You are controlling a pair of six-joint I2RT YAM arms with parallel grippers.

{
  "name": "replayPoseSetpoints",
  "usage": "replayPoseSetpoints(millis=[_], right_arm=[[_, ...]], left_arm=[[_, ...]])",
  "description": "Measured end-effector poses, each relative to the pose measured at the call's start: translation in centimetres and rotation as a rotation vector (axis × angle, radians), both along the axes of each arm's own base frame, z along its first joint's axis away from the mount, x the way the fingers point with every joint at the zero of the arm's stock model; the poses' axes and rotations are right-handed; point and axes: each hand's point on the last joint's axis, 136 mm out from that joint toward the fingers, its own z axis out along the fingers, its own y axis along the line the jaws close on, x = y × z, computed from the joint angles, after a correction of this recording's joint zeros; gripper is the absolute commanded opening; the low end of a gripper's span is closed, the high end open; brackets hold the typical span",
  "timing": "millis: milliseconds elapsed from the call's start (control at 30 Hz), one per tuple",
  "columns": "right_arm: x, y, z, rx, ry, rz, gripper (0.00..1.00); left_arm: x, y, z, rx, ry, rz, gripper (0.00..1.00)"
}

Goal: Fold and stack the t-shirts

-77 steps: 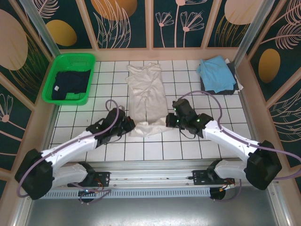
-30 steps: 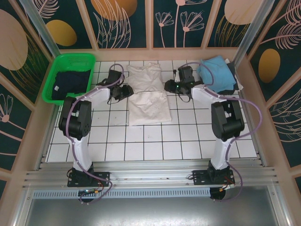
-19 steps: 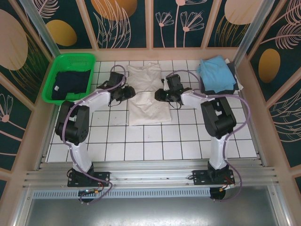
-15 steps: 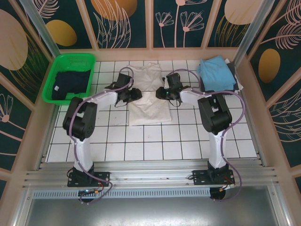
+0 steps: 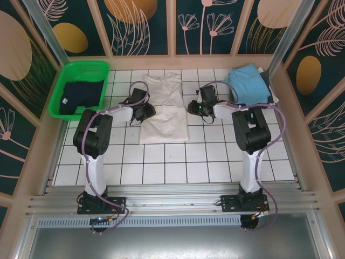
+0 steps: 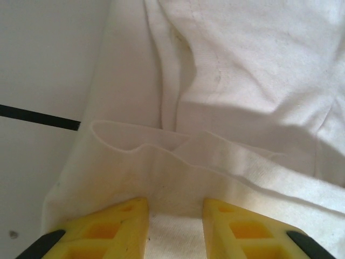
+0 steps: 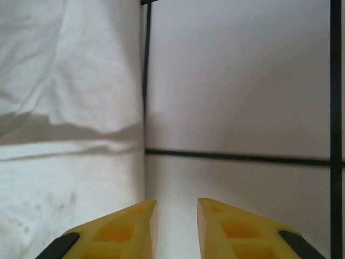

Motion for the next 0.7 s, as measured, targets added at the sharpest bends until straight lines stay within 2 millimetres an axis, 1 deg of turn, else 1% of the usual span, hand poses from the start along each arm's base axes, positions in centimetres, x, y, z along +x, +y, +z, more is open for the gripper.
replayPoseSetpoints(millis=[67,133,233,300,367,433,533,633,700], right_arm=[[-0.8,1.4,1.2,0.017,-0.032,0.030,0.26],[-1.2,3.5,2.2,0.040,-0.070,0.071,0.24],[-1.3,6.0,2.0,0.061,-0.080,0.118,0.19],[-0.6,6.7,1.0,0.058,-0.071,0.116,0.18],[0.2,6.5,-0.6,0.038,-0.054,0.096,0.18],[0.3,5.8,-2.2,0.017,-0.024,0.074,0.18],[0.7,5.1,-2.1,0.018,-0.032,0.053,0.17],[0.5,4.3,-2.3,0.025,-0.030,0.041,0.17],[0.2,3.9,-2.1,0.031,-0.027,0.040,0.20]], left_arm=[[-0.1,-0.3,0.0,-0.002,0.000,-0.003,0.36],[-0.1,-0.7,0.2,0.000,-0.003,-0.010,0.37],[-0.2,-1.0,0.3,0.017,-0.001,-0.012,0.36],[0.3,-1.0,0.6,0.043,0.004,-0.002,0.35],[1.0,-0.8,0.9,0.063,-0.005,0.012,0.35],[1.1,-0.1,0.8,0.076,-0.004,0.030,0.35],[0.4,1.3,-0.6,0.088,0.025,0.058,0.35],[0.3,2.0,-0.2,0.075,0.017,0.079,0.34],[-0.1,2.4,-0.4,0.077,0.029,0.086,0.34]])
